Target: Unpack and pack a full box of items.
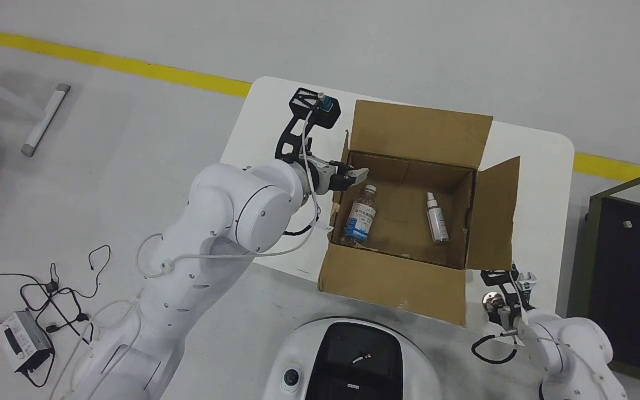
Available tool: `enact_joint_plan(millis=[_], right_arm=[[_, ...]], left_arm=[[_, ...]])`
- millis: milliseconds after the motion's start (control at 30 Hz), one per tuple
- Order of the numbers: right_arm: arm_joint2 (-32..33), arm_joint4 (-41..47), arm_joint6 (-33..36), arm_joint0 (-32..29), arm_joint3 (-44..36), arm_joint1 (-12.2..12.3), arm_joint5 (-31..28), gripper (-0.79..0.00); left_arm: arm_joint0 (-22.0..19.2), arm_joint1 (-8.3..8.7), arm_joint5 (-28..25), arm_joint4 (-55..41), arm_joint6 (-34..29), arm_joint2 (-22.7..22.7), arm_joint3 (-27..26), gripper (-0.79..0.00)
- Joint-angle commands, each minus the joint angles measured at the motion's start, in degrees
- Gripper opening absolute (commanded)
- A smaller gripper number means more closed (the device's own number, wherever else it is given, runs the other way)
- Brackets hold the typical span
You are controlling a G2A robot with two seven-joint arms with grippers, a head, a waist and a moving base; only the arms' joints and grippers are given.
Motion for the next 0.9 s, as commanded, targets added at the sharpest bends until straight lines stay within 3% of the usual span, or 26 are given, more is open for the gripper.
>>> enact_joint_plan(millis=[0, 100, 233, 600, 867], right_arm=[[0.0, 0.0, -0.1, 0.0, 0.0, 0.0, 0.1, -0.480], [-0.1, 0.0, -0.3, 0.0, 0.1, 0.1, 0.1, -0.554], [-0.1, 0.0, -0.4, 0.0, 0.1, 0.2, 0.2, -0.785], [4.1, 3.2, -0.9, -4.7, -7.7, 0.6, -0.2, -0.785], [16.6, 16.0, -2.6, -12.2, -21.9, 0.9, -1.5, -0.785]], left_arm=[[0.0, 0.00, 0.0, 0.0, 0.0, 0.0, 0.0, 0.000], [0.0, 0.00, 0.0, 0.0, 0.0, 0.0, 0.0, 0.000], [0.0, 0.00, 0.0, 0.0, 0.0, 0.0, 0.0, 0.000], [0.0, 0.00, 0.0, 0.0, 0.0, 0.0, 0.0, 0.000], [0.0, 0.00, 0.0, 0.0, 0.0, 0.0, 0.0, 0.000]])
